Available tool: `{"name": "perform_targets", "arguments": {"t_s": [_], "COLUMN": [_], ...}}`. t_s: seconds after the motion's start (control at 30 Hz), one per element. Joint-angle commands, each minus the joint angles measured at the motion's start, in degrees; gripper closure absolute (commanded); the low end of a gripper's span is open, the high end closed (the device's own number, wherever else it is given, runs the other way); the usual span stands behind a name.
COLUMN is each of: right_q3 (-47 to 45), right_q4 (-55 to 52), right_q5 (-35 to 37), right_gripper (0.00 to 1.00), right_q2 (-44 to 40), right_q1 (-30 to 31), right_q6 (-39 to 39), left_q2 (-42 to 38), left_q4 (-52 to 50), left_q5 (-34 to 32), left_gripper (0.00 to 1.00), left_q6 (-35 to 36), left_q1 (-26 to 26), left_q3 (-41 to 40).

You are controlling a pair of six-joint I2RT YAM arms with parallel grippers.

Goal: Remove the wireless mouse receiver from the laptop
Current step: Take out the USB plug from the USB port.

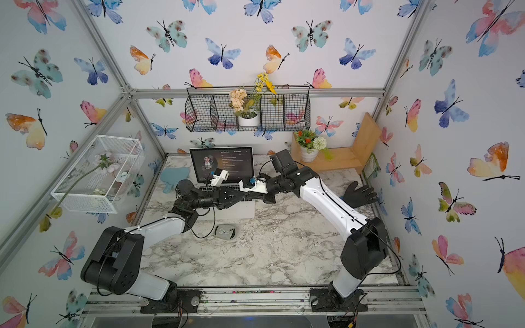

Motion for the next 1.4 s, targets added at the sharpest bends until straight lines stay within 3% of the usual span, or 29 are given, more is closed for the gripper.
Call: {"name": "perform_targets", "arguments": {"t_s": [0.0,0.47,0.57,1.07,1.2,1.37], "right_q3": [1.7,5.1,5.5,6.4,5.8,5.1], "right_q4": [-2.2,-5.2,-5.6,-7.1,-7.3,-7.5], "right_q5": [0.8,4.5,4.7,6.1,6.7,7.2], "right_gripper": [0.88,0.89,0.89,0.9,0.91,0.91], "right_q2": [1.5,4.0,4.4,4.8,4.6,4.4], "right_q1": [0.5,0.8,0.9,1.3,1.3,1.3], "right_q6": [1.0,3.3,3.5,3.4,3.0,2.6], "left_q2": [-1.1,-2.2,-1.9,-1.2,-1.2,-1.4], "left_q4": [0.9,-1.4,-1.7,-5.4,-5.3,-4.7], "left_q5": [2.4,2.8,3.0,2.4,2.2,2.2], "left_gripper": [0.7,0.72,0.78,0.89,0.85,0.73], "left_q6": [1.2,3.6,4.1,6.9,6.8,6.5], "left_q1": [-0.3,-0.5,-0.7,-0.8,-0.6,-0.3], "left_q3": [-0.5,-0.2,-0.4,0.5,0.7,0.8]}}
